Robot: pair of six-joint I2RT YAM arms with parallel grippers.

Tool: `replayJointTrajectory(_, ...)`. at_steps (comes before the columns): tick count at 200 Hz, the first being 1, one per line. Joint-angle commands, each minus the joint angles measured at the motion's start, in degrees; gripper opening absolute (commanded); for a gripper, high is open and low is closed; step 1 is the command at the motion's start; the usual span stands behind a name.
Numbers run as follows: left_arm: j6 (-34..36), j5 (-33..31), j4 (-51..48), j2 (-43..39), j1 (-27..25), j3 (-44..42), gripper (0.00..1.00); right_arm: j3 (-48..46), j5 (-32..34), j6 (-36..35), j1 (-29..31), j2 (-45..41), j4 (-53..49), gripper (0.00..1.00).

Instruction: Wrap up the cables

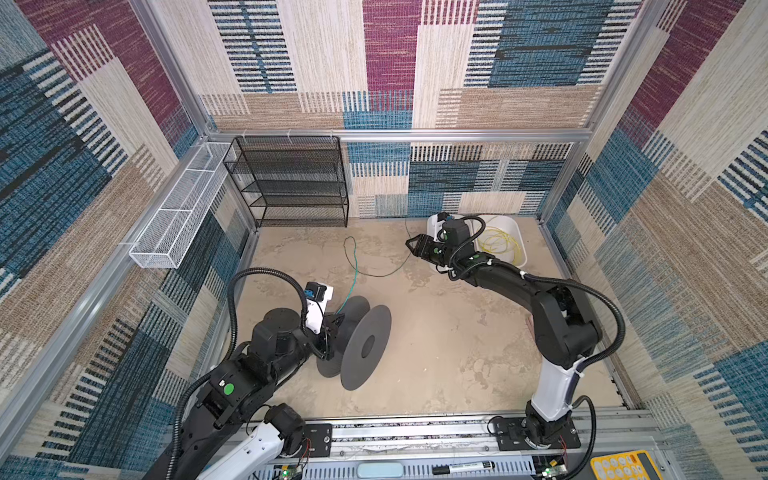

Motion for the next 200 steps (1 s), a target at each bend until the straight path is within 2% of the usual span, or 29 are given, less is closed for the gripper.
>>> replayJointTrajectory(1,-0.35,-0.24,2.65,-0.13,0.05,-0.37,0.0,2.5,0.66,-2.55,0.14,4.74,-2.04,0.57)
replayJointTrajectory(46,-0.4,-0.33,2.43,-0.46,0.08,-0.44,0.0,11.24,1.72,-4.18,0.14,16.28,-5.98,0.57)
replayJointTrajectory(79,-0.8,-0.24,2.51,-0.78,0.04,-0.98,0.0,13.39,1.88,-4.21,0.06,19.07,-4.34,0.53)
replayJointTrajectory(90,-0.67,-0.41,2.22,-0.95,0.06,-0.97,0.0,15.99,2.43,-4.48,0.05,20.34,-5.74,0.49)
replayJointTrajectory(111,-0.45,-0.77,1.8,-1.21,0.05,-1.0,0.0,18.54,2.12,-4.71,0.06,21.99,-6.27,0.34)
replayJointTrajectory(137,-0.38,-0.9,1.53,-1.59,0.07,-1.04,0.0,20.05,1.84,-4.92,0.1,22.8,-6.57,0.17)
replayJointTrajectory(168,-0.02,-1.31,1.46,-1.78,0.08,-1.08,0.0,20.21,2.11,-5.46,0.06,22.45,-6.86,0.01)
replayJointTrajectory(200,0.5,-2.0,1.16,-1.78,0.11,-0.62,0.0,18.91,2.65,-6.01,0.06,18.83,-6.2,0.0)
